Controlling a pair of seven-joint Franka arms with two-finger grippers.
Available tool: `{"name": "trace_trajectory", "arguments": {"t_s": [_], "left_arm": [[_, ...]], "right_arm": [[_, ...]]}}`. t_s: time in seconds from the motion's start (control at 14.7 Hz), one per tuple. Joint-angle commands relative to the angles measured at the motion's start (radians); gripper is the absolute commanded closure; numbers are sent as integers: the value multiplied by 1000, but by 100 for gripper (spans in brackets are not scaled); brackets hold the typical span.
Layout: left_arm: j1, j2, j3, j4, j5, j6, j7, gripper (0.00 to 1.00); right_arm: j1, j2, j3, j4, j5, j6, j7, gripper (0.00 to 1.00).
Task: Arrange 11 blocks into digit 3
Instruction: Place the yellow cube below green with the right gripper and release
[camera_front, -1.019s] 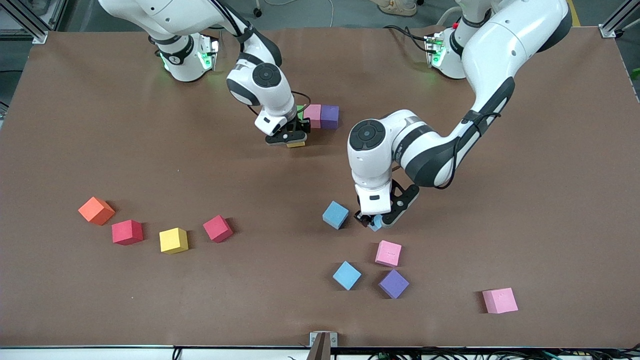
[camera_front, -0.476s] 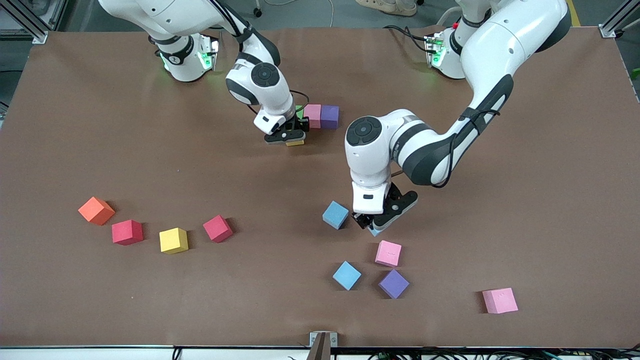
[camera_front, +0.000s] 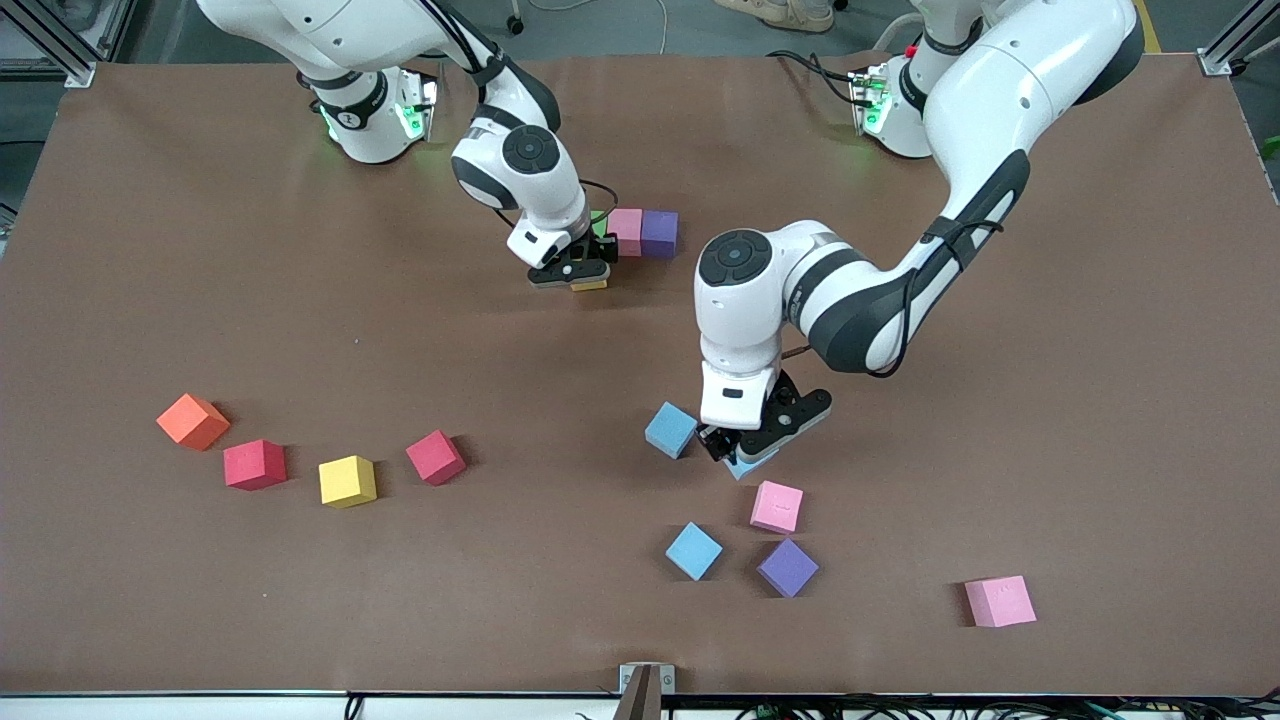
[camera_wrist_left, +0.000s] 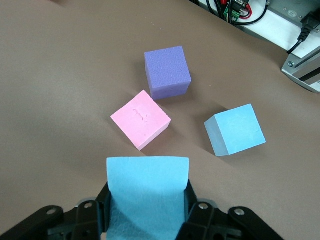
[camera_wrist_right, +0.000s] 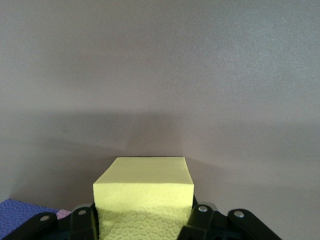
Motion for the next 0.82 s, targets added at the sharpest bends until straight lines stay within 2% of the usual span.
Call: {"name": "trace_trajectory", "arguments": {"t_s": [0.0, 0.07, 0.2, 0.54, 0.75], "left_arm": [[5, -3, -2, -2, 13, 14, 9, 94], [7, -4, -2, -2, 0, 13, 1, 94], [19, -10, 3, 1, -56, 2, -4, 94], [82, -3, 9, -3, -63, 0, 5, 94], [93, -6, 9, 1, -64, 0, 5, 94]], "right_arm": [[13, -40, -3, -31, 14, 1, 17, 5], [13, -40, -3, -25, 12, -13, 15, 0], [8, -43, -5, -16, 12, -24, 17, 0], [-28, -61, -11, 42, 12, -30, 8, 0], [-84, -74, -11, 182, 12, -193, 6, 0]]}}
